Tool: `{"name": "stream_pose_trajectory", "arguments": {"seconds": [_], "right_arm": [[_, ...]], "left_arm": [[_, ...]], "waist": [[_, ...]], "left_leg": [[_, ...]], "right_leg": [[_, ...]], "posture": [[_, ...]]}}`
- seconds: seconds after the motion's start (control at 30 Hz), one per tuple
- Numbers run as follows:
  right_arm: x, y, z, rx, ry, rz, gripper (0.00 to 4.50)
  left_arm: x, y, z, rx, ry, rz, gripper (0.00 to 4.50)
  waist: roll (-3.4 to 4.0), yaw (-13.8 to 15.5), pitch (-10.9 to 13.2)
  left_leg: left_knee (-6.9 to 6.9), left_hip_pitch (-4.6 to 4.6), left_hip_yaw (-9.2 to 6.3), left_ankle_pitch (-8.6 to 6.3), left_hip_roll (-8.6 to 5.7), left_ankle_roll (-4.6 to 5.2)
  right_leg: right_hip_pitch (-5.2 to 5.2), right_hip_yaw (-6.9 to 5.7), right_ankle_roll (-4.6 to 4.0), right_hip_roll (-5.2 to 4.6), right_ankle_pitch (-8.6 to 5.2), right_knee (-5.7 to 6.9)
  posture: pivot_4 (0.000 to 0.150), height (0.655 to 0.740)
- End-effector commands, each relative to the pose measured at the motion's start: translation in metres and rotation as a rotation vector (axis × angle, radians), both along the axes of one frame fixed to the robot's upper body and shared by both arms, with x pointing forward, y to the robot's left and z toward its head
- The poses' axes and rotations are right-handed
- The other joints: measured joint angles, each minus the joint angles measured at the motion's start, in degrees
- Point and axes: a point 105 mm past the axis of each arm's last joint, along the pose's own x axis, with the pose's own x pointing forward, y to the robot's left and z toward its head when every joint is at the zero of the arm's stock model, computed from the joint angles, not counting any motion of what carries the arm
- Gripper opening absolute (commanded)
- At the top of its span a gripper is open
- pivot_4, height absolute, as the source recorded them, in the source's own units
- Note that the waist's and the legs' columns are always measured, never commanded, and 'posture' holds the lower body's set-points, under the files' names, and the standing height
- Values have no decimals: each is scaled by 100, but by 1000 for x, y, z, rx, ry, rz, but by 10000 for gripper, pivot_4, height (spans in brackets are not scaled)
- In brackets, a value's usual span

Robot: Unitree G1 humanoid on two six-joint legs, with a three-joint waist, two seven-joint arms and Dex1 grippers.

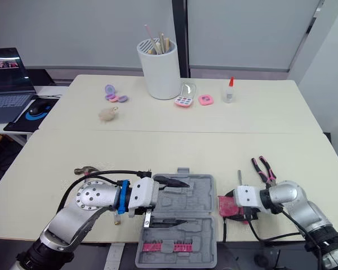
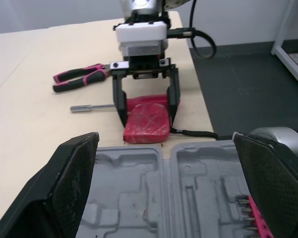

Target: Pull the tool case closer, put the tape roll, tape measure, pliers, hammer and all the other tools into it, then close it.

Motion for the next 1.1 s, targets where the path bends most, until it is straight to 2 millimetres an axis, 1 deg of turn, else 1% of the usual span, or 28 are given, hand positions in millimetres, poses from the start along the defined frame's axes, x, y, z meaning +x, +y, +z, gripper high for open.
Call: {"name": "stream_pose_trajectory", "arguments": {"seconds": [0.03, 0.13, 0.23, 0.27, 0.37, 0.43, 0.57, 0.67, 0.83, 0.9, 1.1], "right_arm": [[9, 11, 33, 0, -57, -33, 31057], [14, 28, 49, -27, -94, -26, 31057], [18, 43, 56, -61, -101, -29, 31057], [22, 52, 58, -64, -114, -31, 31057], [26, 75, 60, -58, -111, -30, 31057], [29, 81, 56, -69, -109, -34, 31057], [40, 87, 47, -112, -150, -48, 31057], [42, 90, 38, -148, -166, -34, 31057], [45, 91, 27, -191, -180, -15, 31057], [45, 92, 23, -192, -180, -10, 31057], [52, 94, 17, -211, -211, -6, 31057]], "left_arm": [[5, 10, 19, -61, -29, 76, 45000], [11, 21, 27, -108, -14, 158, 45000], [11, 28, 33, -162, 27, 211, 45000], [10, 30, 33, -167, 35, 219, 45000], [9, 33, 32, -159, 50, 230, 45000], [9, 33, 31, -155, 58, 229, 45000], [6, 35, 27, -125, 78, 219, 45000], [4, 38, 19, -72, 63, 208, 45000], [7, 40, 19, -73, 57, 215, 45000], [6, 42, 17, -47, 50, 206, 45000], [7, 42, 16, -37, 43, 207, 45000]], "waist": [[0, -4, 0], [0, -17, 0], [0, -10, 0], [0, -13, 0], [0, -8, 0], [0, 1, 0], [0, 22, 0], [0, 2, 0], [0, 1, 0], [0, -1, 0], [0, -4, 0]], "left_leg": [[0, 1, -3, 0, 2, 0], [0, 2, -2, 1, 3, -1], [1, 1, -4, 1, 3, -1], [2, 0, -4, 1, 3, -1], [3, -3, -3, 1, 0, -1], [2, -4, -3, 1, 0, -1], [2, -7, -3, 1, -10, -1], [2, -6, 3, 1, -11, -1], [0, -7, 1, 1, -7, -1], [0, -7, 2, 1, -7, -1], [0, -6, 3, 1, -7, -1]], "right_leg": [[1, -3, 0, 0, 0, 1], [-7, -1, 0, 1, 0, 14], [-7, -2, 0, 1, 0, 16], [-8, -2, 0, 1, -1, 15], [-12, 0, 0, -2, 0, 15], [-14, -2, 0, -3, 0, 16], [-14, -4, 0, -13, 0, 14], [-17, -1, 0, -17, 0, 15], [-21, -3, -1, -14, -1, 17], [-20, -2, 0, -14, -1, 17], [-20, -2, 0, -14, -1, 17]], "posture": [[1500, 7400], [1500, 7400], [1500, 7400], [1500, 7400], [1500, 7400], [1500, 7400], [1500, 7400], [1500, 7400], [1500, 7400], [1500, 7400], [1500, 7400]]}}
